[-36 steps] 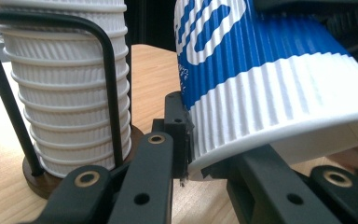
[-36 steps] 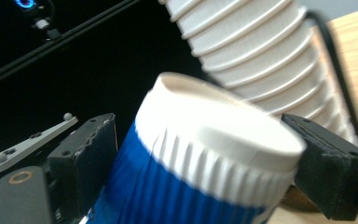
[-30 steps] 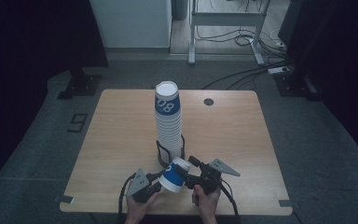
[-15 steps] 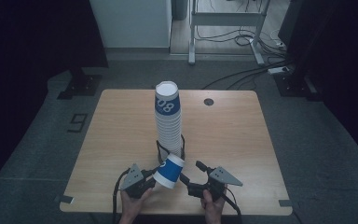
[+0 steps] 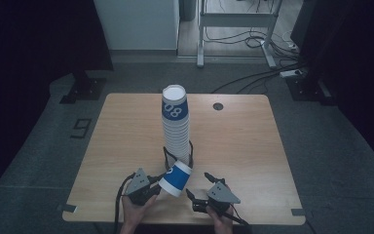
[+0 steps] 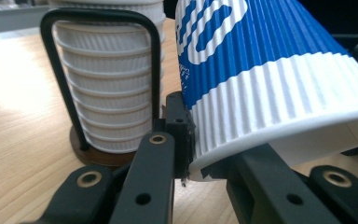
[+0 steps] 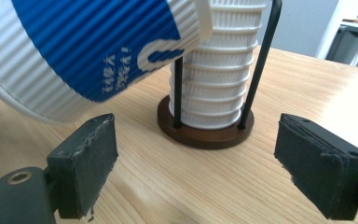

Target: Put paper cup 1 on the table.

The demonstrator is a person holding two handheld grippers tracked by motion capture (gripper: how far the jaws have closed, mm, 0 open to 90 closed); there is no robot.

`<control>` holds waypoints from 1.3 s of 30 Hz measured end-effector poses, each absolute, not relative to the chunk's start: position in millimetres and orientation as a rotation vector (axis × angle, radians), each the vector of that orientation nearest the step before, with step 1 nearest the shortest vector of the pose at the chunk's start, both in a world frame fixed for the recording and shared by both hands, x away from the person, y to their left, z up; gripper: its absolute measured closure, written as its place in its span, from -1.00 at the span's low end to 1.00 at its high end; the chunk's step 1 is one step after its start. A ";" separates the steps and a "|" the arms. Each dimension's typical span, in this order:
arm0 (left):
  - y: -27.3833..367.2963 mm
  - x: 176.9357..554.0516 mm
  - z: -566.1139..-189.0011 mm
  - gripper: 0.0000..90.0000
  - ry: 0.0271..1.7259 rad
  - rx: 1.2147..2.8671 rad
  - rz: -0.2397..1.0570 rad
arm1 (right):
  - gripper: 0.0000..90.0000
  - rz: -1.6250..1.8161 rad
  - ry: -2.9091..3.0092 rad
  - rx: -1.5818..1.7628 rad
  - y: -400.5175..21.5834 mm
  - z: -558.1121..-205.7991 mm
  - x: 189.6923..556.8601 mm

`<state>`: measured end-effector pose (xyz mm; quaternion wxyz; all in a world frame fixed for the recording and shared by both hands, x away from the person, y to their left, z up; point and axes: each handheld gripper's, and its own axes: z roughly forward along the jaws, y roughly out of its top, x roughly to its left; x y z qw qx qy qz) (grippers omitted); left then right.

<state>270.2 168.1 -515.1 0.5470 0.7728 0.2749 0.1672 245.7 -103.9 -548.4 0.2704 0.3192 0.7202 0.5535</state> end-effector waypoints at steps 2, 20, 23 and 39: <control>167.7 271.4 -513.7 0.83 0.646 1.855 0.383 | -0.72 1.461 1.958 0.837 -102.0 -549.2 245.6; 162.1 283.8 -496.9 0.83 0.634 2.023 0.249 | -0.71 1.313 2.041 0.563 -91.6 -543.3 236.4; 159.8 285.4 -495.2 0.83 0.626 2.062 0.232 | -0.71 1.277 2.049 0.542 -90.6 -543.0 235.2; 149.6 293.9 -495.3 0.83 0.647 2.220 0.152 | -0.71 1.145 2.059 0.407 -84.6 -540.6 231.9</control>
